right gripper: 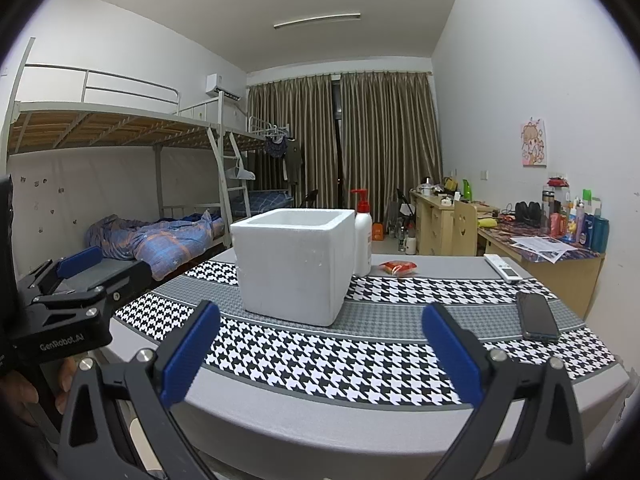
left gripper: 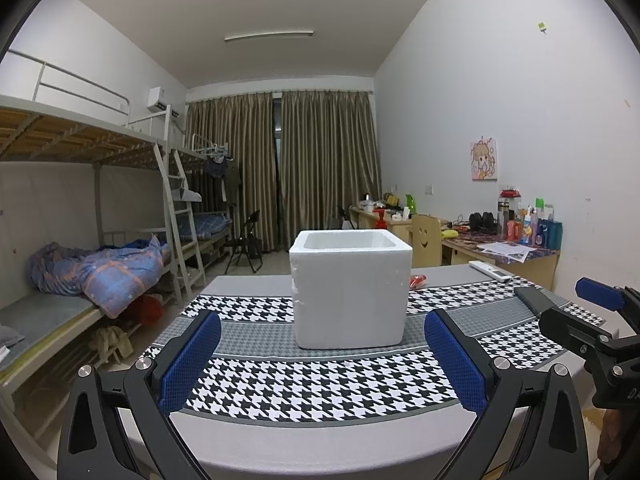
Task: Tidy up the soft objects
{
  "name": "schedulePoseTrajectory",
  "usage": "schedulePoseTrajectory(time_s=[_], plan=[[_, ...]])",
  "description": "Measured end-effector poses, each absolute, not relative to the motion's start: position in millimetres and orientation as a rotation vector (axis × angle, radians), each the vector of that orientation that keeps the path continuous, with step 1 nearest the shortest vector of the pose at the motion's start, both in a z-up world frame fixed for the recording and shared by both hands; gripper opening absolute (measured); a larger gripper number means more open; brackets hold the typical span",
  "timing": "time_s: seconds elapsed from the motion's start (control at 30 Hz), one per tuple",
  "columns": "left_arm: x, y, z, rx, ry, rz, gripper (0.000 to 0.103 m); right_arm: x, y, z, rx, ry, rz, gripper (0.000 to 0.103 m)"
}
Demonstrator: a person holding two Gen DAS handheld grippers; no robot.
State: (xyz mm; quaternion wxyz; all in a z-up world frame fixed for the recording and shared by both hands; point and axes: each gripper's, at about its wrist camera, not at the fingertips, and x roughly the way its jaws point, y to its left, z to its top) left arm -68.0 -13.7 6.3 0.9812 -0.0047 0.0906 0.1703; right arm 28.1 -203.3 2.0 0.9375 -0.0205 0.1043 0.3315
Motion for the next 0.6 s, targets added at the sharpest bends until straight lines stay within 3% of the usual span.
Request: schedulePoseTrajectory(time_s=[0.6], plan=[[-66.7, -7.6, 5.9, -0.017, 0.197, 0.344, 0.102, 28.4, -203.8, 0.8, -0.043, 0.220, 0.680, 0.102]])
